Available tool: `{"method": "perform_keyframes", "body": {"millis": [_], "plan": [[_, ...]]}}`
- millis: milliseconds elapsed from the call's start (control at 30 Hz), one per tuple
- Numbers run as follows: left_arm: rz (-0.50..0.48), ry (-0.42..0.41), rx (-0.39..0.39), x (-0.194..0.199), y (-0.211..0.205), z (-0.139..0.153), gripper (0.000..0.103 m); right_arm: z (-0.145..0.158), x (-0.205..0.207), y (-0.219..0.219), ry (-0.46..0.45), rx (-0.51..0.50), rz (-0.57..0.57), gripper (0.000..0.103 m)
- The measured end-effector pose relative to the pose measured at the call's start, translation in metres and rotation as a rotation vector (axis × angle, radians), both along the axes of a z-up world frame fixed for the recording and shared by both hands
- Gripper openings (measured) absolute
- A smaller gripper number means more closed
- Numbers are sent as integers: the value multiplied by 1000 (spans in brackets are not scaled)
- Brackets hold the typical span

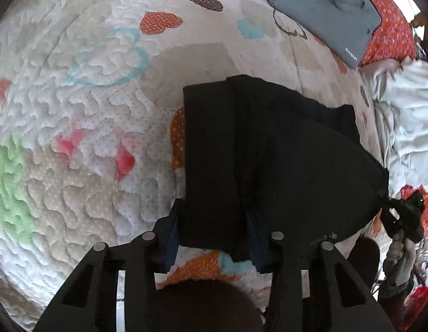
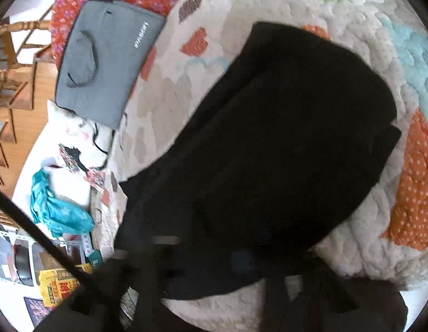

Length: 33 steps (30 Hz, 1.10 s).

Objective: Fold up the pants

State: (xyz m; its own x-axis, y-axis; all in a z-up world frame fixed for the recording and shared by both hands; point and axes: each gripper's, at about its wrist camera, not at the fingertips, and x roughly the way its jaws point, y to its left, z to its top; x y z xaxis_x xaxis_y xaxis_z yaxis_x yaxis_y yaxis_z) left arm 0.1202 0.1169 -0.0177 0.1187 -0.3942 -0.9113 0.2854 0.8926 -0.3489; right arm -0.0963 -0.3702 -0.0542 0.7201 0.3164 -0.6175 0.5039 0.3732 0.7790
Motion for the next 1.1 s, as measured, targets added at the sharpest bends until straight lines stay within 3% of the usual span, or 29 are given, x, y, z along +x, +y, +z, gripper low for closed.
{"method": "perform_keyframes", "body": {"millis": [200, 467, 600, 633, 700, 767, 867, 1000, 1067, 1100], "plan": [[-25, 23, -11, -7, 6, 10, 38, 12, -31, 6, -27, -6, 19, 6], [-36, 61, 74, -9, 4, -4, 38, -9, -68, -17, 80, 4, -69, 8], [-42, 58, 94, -12, 6, 1, 38, 6, -78, -32, 78, -81, -101, 9], [-47, 54, 86, -13, 7, 3, 38, 13, -80, -36, 80, -119, -107, 12], [-68, 34, 36, -15, 11, 10, 39, 17, -83, -42, 64, -133, -110, 43], [-74, 28, -8, -19, 20, 18, 39, 19, -83, -44, 43, -117, -113, 59], [-70, 7, -40, -26, 38, 30, 39, 19, -73, -40, 12, -85, -51, 59], [-31, -20, -61, -35, 63, 48, 39, 14, -44, -19, -33, 90, 77, 59], [-32, -43, -88, -40, 60, 58, 40, 21, -24, 3, -35, 82, 172, 59], [-36, -57, -101, -43, 57, 65, 42, 28, -12, 20, -27, 26, 241, 59]]}}
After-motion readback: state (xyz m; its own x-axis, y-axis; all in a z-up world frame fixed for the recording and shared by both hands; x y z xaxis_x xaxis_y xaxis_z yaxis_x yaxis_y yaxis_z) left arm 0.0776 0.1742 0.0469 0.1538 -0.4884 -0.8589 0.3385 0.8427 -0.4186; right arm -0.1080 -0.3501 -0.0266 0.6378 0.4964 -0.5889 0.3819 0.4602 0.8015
